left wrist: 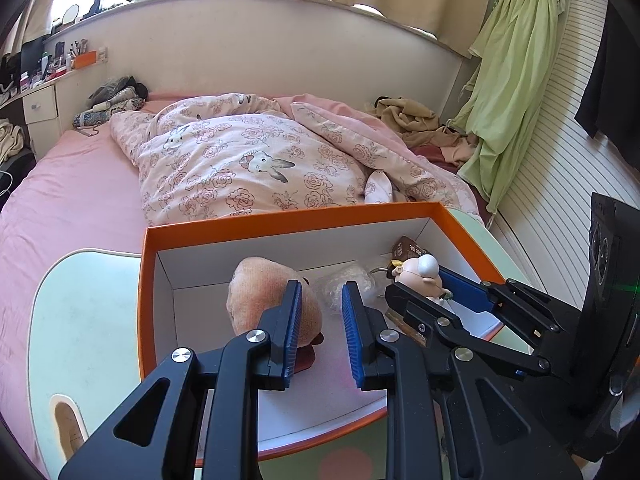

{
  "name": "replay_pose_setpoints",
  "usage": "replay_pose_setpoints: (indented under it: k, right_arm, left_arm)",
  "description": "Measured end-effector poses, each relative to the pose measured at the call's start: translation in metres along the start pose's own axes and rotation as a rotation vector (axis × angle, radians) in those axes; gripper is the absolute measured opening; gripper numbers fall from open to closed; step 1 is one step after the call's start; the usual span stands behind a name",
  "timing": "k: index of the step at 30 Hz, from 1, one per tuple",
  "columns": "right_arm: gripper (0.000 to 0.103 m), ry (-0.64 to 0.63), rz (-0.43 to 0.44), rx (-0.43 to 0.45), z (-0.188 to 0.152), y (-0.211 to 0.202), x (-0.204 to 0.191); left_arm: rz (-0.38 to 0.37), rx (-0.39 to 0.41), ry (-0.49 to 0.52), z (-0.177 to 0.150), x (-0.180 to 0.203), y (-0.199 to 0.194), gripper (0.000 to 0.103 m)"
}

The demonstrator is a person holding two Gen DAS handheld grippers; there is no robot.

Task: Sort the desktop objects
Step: 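Open left to release the pink item while right releases the doll in the box, then withdraw both open grippers from the box back over the table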

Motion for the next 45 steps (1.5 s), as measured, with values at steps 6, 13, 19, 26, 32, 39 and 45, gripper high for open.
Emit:
replay_pose_setpoints:
  k: [6,13,19,26,32,39,45]
  right_arm:
    - [0.046,0.009,0.007,0.019,0.000,-0.004,0.001]
    - [0.062,-0.034,-0.001,0.067,0.000,-0.017,-0.012]
    - [0.062,-0.035,0.002,0.085,0.003,-0.028,-0.013]
    - [0.062,-0.029,-0.007,0.119,0.003,-0.045,-0.011]
    - [0.062,0.024,-0.004,0.139,-0.011,-0.074,0.011]
    - [0.062,0.070,-0.082,0.085,-0.055,-0.091,0.038]
    - [0.062,0.135,-0.081,-0.007,-0.106,-0.095,0.057]
  left_arm:
    - [0.000,0.031,0.003,0.000,0.001,-0.005,0.034]
    - [0.007,0.114,-0.001,0.000,0.003,-0.023,0.075]
    - [-0.007,0.135,-0.024,0.003,0.000,-0.040,0.075]
    - [-0.005,0.167,-0.032,0.001,0.000,-0.064,0.075]
    - [0.000,0.215,-0.024,-0.008,-0.001,-0.093,0.075]
    - [-0.032,0.181,-0.012,-0.043,0.004,-0.104,0.076]
    - [-0.031,0.096,-0.041,-0.090,0.006,-0.094,0.076]
Point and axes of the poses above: each gripper's, at about its wrist camera, not at the fingertips, and y roughly the way its jaws point, x to its right, z to its top, the point moved 2 cm from there along y, roughly the way its jaws point, and after that the axes turned 6 degrees about -x, right-handed, at the moved point
